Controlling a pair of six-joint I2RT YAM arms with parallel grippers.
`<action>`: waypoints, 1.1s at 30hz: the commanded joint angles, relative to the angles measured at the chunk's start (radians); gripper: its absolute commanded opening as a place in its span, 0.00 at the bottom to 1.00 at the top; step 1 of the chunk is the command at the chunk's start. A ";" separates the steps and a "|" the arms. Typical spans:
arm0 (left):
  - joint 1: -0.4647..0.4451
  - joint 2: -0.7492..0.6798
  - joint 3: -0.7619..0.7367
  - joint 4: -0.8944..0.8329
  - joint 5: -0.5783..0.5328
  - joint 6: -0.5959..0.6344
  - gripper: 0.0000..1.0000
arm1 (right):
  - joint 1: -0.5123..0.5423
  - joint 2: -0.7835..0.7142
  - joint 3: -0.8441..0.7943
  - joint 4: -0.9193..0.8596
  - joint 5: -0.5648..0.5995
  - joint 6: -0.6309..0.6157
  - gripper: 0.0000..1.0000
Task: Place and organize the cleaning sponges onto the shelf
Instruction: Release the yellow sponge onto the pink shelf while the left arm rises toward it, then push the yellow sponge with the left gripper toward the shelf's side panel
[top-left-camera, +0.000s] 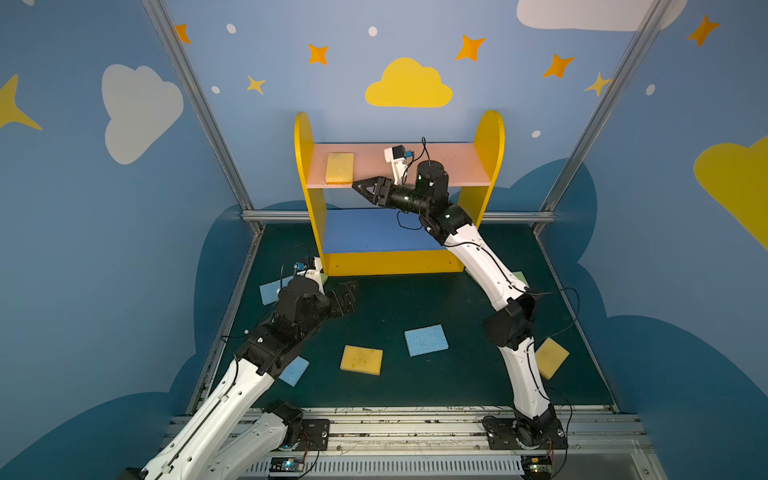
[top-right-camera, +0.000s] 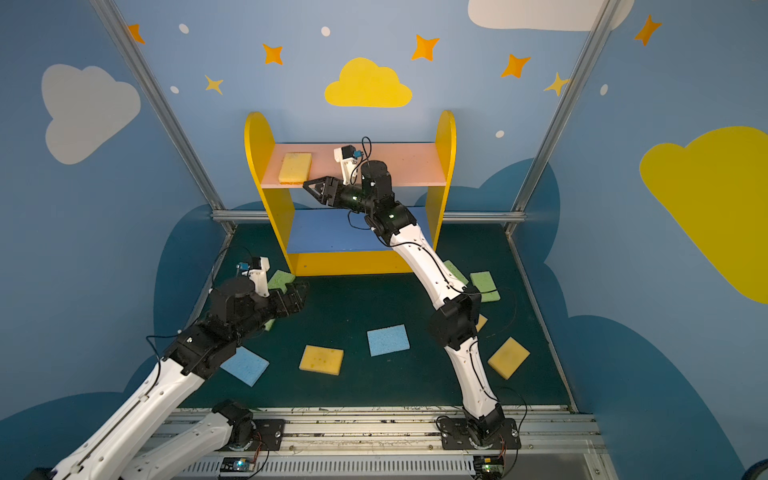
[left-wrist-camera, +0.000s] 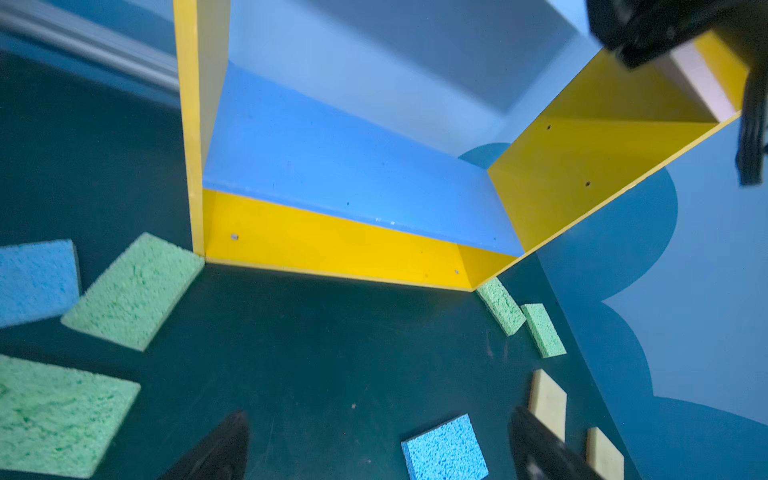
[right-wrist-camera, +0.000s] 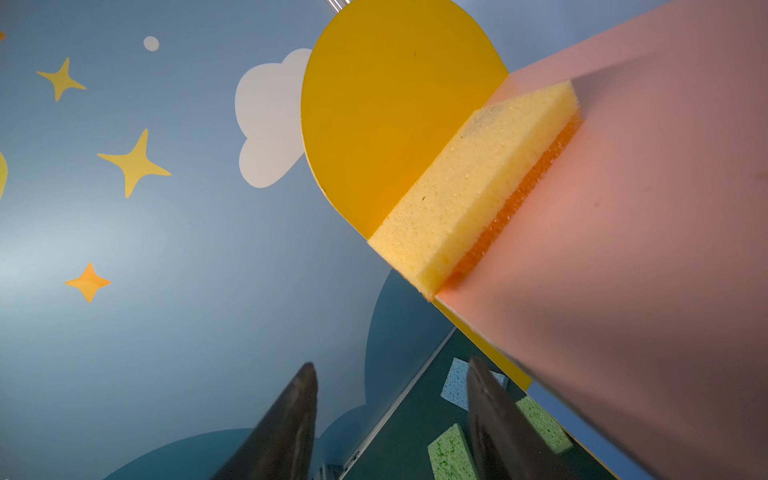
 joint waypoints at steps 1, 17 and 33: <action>0.003 0.088 0.157 -0.035 -0.061 0.103 0.97 | -0.012 -0.170 -0.128 -0.019 -0.001 -0.108 0.63; 0.029 0.652 1.009 -0.302 -0.136 0.328 1.00 | -0.092 -0.804 -0.962 -0.025 0.242 -0.279 0.85; 0.128 1.012 1.633 -0.623 -0.097 0.391 1.00 | -0.125 -0.921 -1.208 0.036 0.228 -0.257 0.85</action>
